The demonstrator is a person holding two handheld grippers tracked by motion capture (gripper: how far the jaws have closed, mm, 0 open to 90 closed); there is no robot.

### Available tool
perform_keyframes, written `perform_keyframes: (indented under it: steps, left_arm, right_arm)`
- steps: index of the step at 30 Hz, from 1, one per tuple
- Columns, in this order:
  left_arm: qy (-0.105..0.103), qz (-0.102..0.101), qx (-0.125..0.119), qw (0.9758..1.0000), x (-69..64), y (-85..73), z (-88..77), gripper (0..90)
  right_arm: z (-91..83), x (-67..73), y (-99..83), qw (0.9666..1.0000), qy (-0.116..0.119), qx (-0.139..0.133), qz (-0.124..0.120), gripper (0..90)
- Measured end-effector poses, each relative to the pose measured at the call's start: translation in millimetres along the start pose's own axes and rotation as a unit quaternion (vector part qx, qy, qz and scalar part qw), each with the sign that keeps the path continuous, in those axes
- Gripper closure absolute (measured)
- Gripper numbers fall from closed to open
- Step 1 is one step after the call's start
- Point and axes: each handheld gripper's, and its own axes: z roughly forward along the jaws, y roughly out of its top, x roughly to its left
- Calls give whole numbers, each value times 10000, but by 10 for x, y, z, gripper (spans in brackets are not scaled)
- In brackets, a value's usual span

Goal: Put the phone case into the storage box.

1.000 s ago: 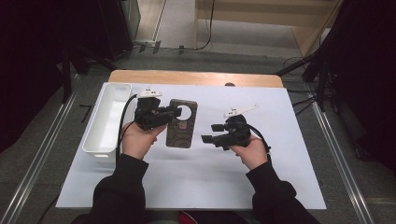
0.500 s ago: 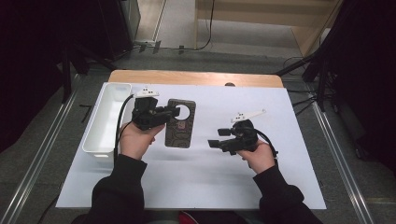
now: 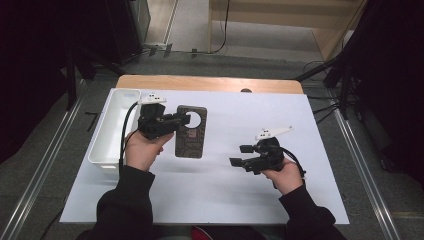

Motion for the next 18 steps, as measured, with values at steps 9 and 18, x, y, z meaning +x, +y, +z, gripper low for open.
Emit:
perform_keyframes:
  steps: [9, 18]
  left_arm:
    - [8, -10, -37, 10000, 11, 1, -25, 732]
    - [-16, -58, -77, 10000, 41, 0, -65, 732]
  right_arm:
    - [-87, -17, -140, 10000, -3, -28, 62, 274]
    - [-151, -18, -246, 10000, -11, 33, 21, 274]
